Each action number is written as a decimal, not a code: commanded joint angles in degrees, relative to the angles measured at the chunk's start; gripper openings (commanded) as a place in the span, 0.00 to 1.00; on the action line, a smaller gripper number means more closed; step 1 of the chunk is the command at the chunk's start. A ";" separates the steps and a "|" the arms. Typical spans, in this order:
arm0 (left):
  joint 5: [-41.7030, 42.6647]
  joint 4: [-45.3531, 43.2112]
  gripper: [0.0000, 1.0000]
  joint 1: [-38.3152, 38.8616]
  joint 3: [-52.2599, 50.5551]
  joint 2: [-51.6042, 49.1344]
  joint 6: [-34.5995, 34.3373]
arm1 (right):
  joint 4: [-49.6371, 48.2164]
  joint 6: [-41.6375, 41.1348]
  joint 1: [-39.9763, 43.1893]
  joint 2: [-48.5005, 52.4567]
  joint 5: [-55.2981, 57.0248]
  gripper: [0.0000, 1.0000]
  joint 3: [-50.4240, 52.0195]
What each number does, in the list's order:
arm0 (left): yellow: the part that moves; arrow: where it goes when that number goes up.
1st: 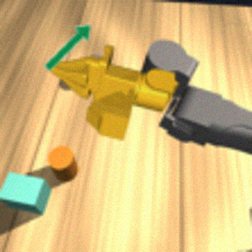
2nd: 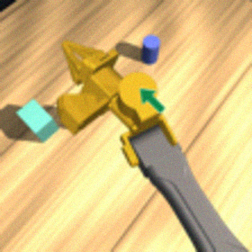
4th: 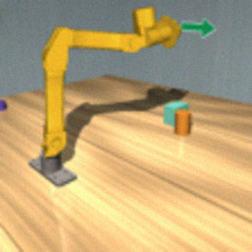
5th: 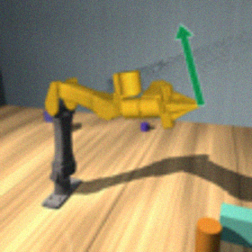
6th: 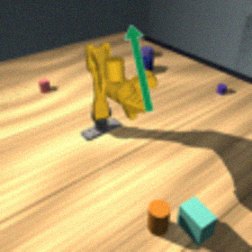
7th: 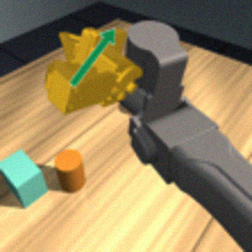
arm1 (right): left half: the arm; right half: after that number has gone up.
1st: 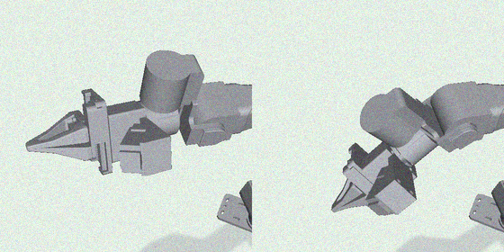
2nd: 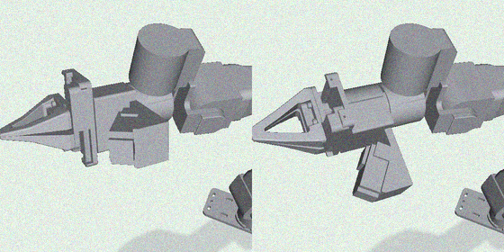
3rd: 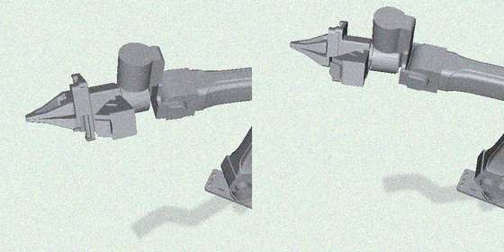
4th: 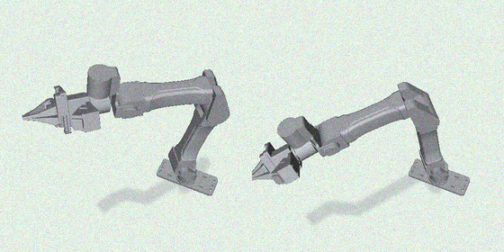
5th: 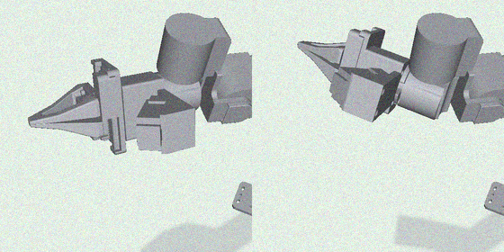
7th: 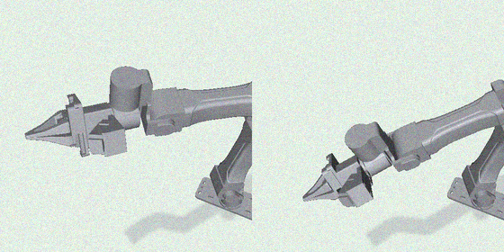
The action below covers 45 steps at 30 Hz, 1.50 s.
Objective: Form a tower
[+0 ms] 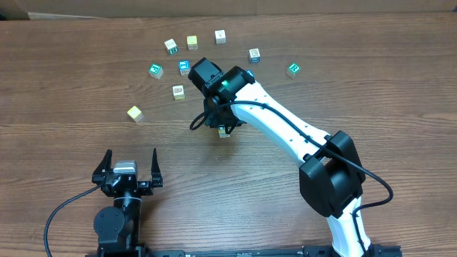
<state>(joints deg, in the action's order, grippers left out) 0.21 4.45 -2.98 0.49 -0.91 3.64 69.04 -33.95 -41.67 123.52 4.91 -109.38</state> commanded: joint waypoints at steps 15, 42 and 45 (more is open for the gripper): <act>-0.37 0.02 0.99 0.35 -0.22 0.66 1.51 | -0.07 -0.13 0.68 -0.20 0.17 0.72 -3.65; -0.37 0.02 0.99 0.35 -0.22 0.66 1.53 | 9.27 2.89 29.70 -0.17 0.15 1.00 -15.47; -0.37 0.02 1.00 0.35 -0.22 0.66 1.53 | 9.27 2.89 31.32 -0.17 0.15 1.00 -15.47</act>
<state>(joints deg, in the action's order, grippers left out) 0.21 4.45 -2.96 0.49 -0.91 3.64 78.56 -31.27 -11.81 123.92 4.89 -124.07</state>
